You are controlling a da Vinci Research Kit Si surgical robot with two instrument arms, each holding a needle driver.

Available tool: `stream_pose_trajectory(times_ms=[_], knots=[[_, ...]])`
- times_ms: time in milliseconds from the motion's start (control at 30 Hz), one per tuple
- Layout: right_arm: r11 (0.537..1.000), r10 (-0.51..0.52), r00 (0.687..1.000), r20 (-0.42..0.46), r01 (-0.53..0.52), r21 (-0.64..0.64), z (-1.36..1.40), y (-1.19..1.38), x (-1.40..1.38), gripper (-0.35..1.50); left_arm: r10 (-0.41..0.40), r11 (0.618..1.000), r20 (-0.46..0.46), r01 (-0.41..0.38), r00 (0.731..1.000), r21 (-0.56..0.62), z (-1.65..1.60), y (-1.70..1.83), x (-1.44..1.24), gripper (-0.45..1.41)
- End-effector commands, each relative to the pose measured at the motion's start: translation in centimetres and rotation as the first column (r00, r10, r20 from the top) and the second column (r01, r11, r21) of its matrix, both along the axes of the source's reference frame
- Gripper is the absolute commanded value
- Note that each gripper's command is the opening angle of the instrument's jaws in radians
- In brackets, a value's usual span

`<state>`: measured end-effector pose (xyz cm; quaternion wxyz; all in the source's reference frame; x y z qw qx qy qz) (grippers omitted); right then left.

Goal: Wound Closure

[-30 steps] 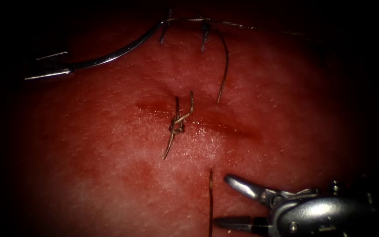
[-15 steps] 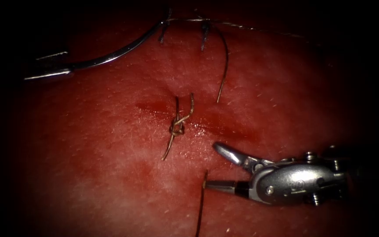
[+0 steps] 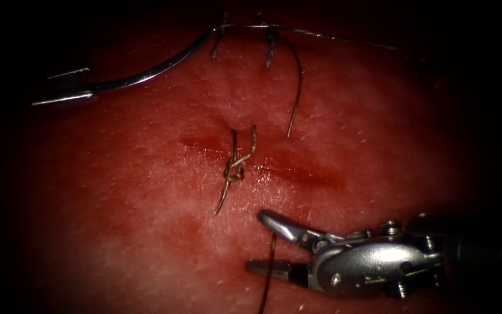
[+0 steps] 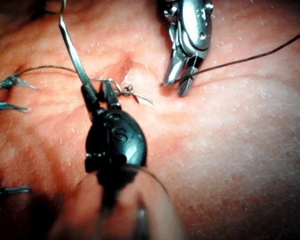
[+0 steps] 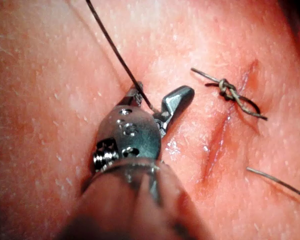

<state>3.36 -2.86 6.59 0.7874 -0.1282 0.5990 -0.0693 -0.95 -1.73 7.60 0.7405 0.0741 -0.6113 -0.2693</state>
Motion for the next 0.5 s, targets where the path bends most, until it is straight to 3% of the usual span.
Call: stream_pose_trajectory(times_ms=[33,233,500], knots=[[1.0,-0.006,1.0,0.004,0.006,0.006,0.04,-0.06,0.04,-0.35,0.001,1.0,0.0,-0.001,1.0,0.001,0.05,-0.05,-0.05,-0.21],[1.0,-0.027,1.0,-0.015,0.027,0.004,-0.1,-0.21,-0.06,-0.35,0.001,1.0,0.0,-0.001,1.0,0.001,0.05,-0.05,-0.05,-0.21],[0.998,-0.065,0.996,-0.053,0.065,-0.006,-0.61,-0.62,0.01,-0.35,0.0,1.0,0.0,0.0,1.0,0.001,0.05,-0.05,-0.06,-0.21]])
